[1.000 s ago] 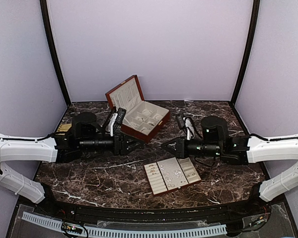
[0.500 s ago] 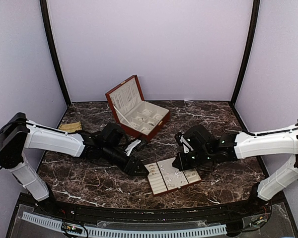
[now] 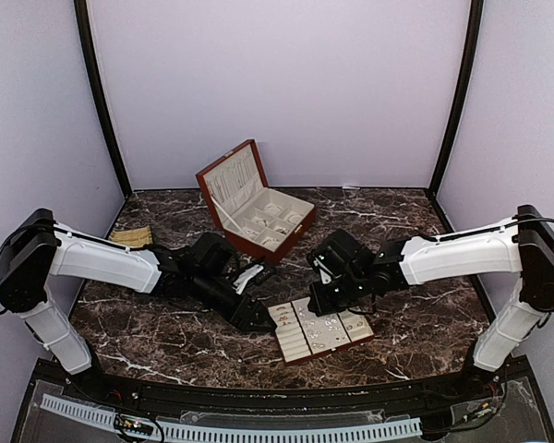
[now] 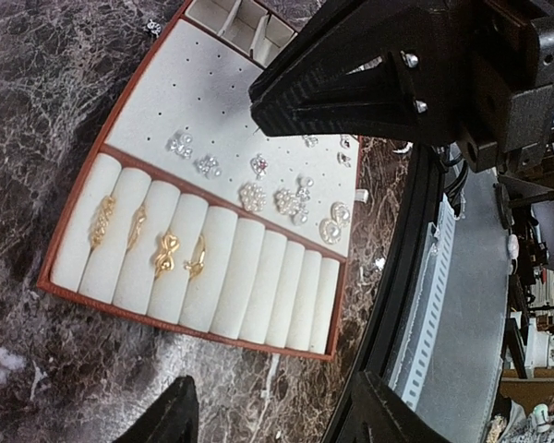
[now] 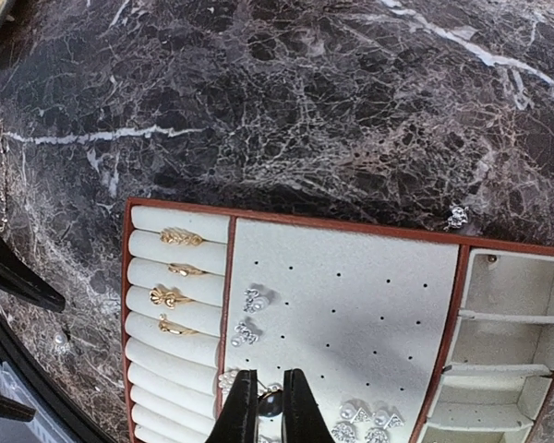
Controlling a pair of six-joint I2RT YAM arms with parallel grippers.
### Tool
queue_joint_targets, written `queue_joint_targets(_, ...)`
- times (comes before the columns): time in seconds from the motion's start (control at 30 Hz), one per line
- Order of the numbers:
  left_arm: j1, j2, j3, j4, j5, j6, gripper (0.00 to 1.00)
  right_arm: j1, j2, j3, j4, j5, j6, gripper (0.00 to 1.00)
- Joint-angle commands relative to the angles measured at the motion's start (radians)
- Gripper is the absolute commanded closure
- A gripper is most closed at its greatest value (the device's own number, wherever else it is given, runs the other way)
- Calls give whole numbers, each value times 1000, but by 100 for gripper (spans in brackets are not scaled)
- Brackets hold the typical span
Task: Organize the mixed jewelry
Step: Insert the earring into the earring holder.
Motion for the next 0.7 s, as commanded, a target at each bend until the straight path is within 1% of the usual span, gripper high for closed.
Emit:
queue_joint_targets(0.0, -2, 8, 14, 6, 4, 6, 40, 5, 22, 40, -25, -33, -21, 94)
queue_joint_targets(0.23, -2, 17, 20, 4, 7, 4, 40, 22, 41, 57, -61, -15, -31, 93)
queue_joint_targets(0.37, -2, 20, 22, 3, 11, 3, 40, 36, 62, 79, -86, 35, -40, 94)
queue_joint_targets(0.67, -3, 25, 25, 2, 16, 3, 40, 55, 93, 116, -133, 93, -54, 93)
